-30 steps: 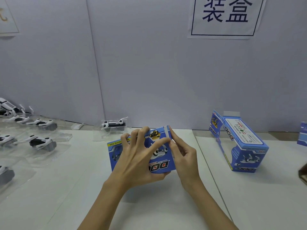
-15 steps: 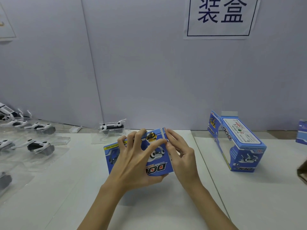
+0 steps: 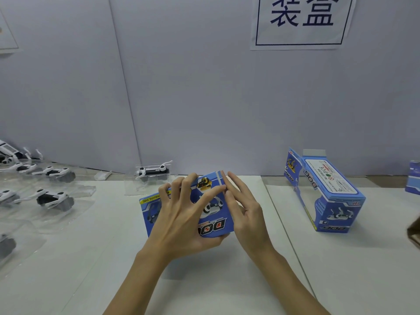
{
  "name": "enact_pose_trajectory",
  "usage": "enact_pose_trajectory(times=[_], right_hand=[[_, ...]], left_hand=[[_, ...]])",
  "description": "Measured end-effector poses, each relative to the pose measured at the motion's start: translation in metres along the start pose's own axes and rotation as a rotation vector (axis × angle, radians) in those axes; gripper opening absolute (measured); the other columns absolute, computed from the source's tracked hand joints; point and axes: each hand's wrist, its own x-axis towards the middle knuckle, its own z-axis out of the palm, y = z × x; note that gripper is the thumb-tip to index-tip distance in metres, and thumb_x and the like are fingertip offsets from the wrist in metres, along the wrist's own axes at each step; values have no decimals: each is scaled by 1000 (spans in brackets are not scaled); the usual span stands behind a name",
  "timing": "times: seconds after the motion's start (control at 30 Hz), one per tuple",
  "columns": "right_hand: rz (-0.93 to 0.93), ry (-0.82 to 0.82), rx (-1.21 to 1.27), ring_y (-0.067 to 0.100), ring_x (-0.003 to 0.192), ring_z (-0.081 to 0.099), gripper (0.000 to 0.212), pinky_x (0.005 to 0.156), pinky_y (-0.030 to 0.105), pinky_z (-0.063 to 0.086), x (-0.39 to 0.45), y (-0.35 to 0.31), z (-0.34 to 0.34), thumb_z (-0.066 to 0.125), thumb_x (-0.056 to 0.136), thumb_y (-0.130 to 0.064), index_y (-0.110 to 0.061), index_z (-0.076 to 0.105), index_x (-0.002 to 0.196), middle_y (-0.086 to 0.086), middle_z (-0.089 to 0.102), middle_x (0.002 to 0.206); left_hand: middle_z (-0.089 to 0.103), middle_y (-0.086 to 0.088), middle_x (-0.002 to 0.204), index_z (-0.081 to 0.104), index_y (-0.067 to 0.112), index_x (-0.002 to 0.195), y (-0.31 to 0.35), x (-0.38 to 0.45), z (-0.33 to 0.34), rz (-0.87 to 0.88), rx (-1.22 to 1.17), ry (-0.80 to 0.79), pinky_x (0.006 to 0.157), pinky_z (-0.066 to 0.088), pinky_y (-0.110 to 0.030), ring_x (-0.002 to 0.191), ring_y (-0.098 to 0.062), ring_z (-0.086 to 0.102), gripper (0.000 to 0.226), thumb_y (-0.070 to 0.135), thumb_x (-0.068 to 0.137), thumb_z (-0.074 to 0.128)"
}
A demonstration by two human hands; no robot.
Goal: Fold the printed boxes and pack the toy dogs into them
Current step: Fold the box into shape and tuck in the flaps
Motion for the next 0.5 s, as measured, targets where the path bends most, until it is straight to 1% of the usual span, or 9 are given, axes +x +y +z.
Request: enact_pose_trajectory(times=[0.07, 0.1, 0.17, 0.23, 0.3, 0.4, 0.5], right_hand=[[-19, -31, -30, 8, 133, 57, 44, 81, 30, 63, -1, 1, 4, 57, 98, -38, -54, 51, 139, -23, 43, 155], [-25, -46, -42, 7, 134, 56, 48, 81, 28, 63, -2, 2, 6, 58, 98, -38, -56, 48, 142, -25, 40, 156], [-21, -74, -39, 7, 136, 55, 54, 85, 32, 63, -3, 4, 9, 59, 100, -34, -58, 44, 145, -20, 38, 160], [-6, -93, -39, 9, 138, 53, 56, 90, 38, 63, -2, 4, 10, 57, 102, -29, -50, 40, 151, -14, 36, 164], [18, -111, -50, 11, 140, 51, 58, 93, 41, 62, -2, 4, 11, 54, 104, -26, -42, 35, 156, -12, 34, 165], [75, -166, -21, 14, 141, 50, 62, 97, 43, 60, -2, 3, 14, 52, 104, -31, -45, 27, 158, -12, 32, 165], [115, -235, 49, 12, 142, 49, 68, 101, 41, 58, -2, 3, 11, 56, 104, -34, -47, 20, 160, -16, 37, 161]], left_hand=[[38, -11, 144, 40, 38, 152, -1, 0, -1, -11, 1, 8, 101, 40, -57, 133, -31, 37, 94, 85, 72, 57], [38, -11, 144, 38, 38, 154, -2, 0, -1, -14, 0, 10, 101, 40, -57, 132, -31, 38, 96, 84, 72, 58], [38, -11, 144, 34, 37, 158, -2, 0, -2, -16, -2, 11, 101, 39, -57, 131, -31, 39, 100, 83, 72, 59], [39, -11, 143, 33, 35, 160, -2, 0, -2, -23, -1, 13, 100, 38, -57, 130, -32, 41, 103, 81, 72, 60], [40, -11, 142, 33, 35, 160, -2, 0, -1, -36, 1, 14, 100, 38, -57, 130, -32, 42, 104, 80, 71, 62], [38, -10, 143, 32, 35, 161, -4, 0, -1, -50, 5, 0, 101, 38, -57, 130, -31, 41, 105, 81, 71, 62], [40, -9, 143, 37, 34, 160, -6, 0, -3, -44, -20, 4, 100, 38, -54, 130, -30, 43, 97, 83, 77, 54]])
